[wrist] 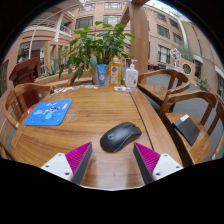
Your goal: Arrange mouse
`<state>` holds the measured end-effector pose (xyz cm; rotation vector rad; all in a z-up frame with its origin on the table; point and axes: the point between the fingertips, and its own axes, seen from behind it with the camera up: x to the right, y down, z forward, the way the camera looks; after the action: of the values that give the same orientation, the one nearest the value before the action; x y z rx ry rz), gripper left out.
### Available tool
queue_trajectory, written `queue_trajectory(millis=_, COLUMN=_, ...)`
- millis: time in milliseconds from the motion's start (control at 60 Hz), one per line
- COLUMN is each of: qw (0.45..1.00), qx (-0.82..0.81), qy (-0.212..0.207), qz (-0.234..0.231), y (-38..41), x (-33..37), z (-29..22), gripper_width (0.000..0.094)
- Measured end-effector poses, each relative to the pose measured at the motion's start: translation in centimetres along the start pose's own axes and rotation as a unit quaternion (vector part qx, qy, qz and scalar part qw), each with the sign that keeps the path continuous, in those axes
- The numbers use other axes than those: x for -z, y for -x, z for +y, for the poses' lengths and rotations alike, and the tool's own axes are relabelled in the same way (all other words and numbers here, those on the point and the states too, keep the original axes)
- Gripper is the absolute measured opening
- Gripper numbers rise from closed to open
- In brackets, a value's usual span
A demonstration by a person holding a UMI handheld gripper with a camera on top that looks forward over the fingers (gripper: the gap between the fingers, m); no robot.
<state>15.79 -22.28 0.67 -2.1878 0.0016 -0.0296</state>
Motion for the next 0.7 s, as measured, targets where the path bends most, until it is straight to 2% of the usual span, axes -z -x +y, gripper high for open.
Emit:
queue_trajectory(millis=133, qw=1.0, qx=-0.025, qy=0.016, qz=0.005, y=-0.2, x=-3.1, z=-0.9, gripper_width=0.0862)
queue_trajectory(millis=467, qw=0.999, qx=-0.028, qy=0.016, qz=0.039, y=-0.5, x=-9.3, z=-4.4, gripper_width=0.0841)
queue_trajectory(millis=517, qw=0.998, qx=-0.031, qy=0.015, qz=0.046, y=-0.6, x=-10.0, z=-4.9, gripper_width=0.0801)
queue_trajectory(millis=567, qw=0.998, qx=-0.037, qy=0.016, qz=0.049, y=-0.5, x=-10.5, z=-5.2, gripper_width=0.0723)
queue_trajectory(millis=650, qw=0.997, qx=-0.04, qy=0.015, qz=0.056, y=-0.9, x=-11.2, z=-5.6, gripper_width=0.0495)
queue_trajectory(millis=700, qw=0.997, qx=-0.049, qy=0.014, qz=0.057, y=-0.9, x=-11.3, z=-5.6, gripper_width=0.0466)
